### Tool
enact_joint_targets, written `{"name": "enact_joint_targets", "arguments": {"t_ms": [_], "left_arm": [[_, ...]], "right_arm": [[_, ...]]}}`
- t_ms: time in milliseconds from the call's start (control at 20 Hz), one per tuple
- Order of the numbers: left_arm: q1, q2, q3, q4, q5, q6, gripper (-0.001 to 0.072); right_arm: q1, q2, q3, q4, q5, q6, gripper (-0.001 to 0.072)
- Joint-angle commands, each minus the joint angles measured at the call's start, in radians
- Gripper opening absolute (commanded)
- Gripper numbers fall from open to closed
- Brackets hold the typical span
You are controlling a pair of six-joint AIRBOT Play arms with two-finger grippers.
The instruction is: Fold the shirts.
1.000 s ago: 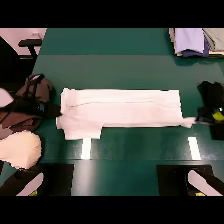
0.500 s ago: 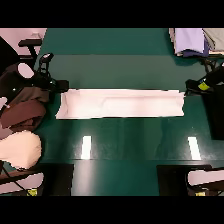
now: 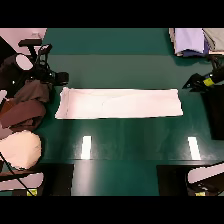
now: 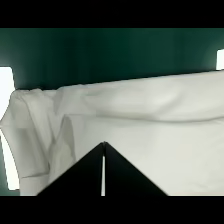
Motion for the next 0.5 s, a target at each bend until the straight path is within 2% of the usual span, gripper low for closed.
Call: {"name": "enact_joint_targets", "arguments": {"t_ms": [0,250,350,400,450], "left_arm": [[-0.005,-0.002,0.017,-0.088,-0.019,0.003,0.0032],[-0.146,-0.051,0.019,-0.111,0.016,0.002,0.0023],[-0.215,-0.097,0.025,-0.117,0.050,-0.001,0.0023],[-0.241,-0.121,0.031,-0.123,0.068,-0.005,0.0023],[-0.268,-0.145,0.046,-0.140,0.080,-0.005,0.0022]], "right_arm": [[-0.102,-0.005,-0.123,0.149,0.021,-0.042,0.0638],[-0.083,-0.005,-0.317,0.217,-0.097,-0.089,0.0625],[-0.041,-0.005,-0.349,0.228,-0.137,-0.102,0.0551],[-0.018,-0.005,-0.350,0.224,-0.143,-0.102,0.0481],[0.002,-0.005,-0.349,0.224,-0.143,-0.103,0.0335]]}}
